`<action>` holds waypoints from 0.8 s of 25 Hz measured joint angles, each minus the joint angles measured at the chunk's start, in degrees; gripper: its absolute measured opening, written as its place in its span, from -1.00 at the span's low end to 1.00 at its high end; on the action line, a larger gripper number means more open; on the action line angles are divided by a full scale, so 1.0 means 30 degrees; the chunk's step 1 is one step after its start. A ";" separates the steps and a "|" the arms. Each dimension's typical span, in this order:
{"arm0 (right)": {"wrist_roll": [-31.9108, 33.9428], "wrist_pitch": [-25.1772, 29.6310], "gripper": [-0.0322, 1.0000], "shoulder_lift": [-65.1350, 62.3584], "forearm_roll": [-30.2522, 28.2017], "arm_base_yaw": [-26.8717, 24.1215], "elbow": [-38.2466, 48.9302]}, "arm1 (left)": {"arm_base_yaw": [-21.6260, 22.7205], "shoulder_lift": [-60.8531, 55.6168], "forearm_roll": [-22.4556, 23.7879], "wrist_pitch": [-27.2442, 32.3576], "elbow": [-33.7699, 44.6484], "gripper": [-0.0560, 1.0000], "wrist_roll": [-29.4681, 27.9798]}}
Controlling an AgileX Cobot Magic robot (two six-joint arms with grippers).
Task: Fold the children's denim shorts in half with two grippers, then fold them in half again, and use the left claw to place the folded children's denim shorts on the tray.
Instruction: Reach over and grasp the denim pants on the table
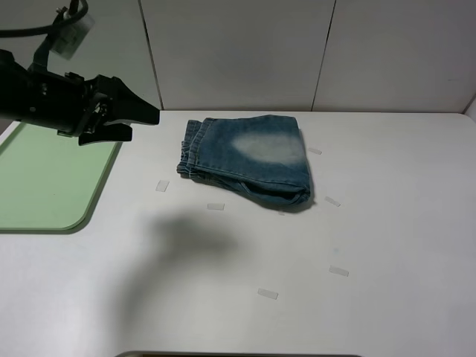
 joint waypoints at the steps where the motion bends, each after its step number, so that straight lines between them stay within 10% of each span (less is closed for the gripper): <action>1: 0.0000 0.0000 0.35 0.0000 0.0000 0.0000 0.0000 | 0.0000 0.0371 -0.0059 0.0100 -0.0387 0.55 0.0017; 20: 0.0000 0.0000 0.35 0.0000 0.0000 0.0000 0.0000 | 0.0000 0.6831 -0.1538 -0.0416 -0.5374 0.55 0.0048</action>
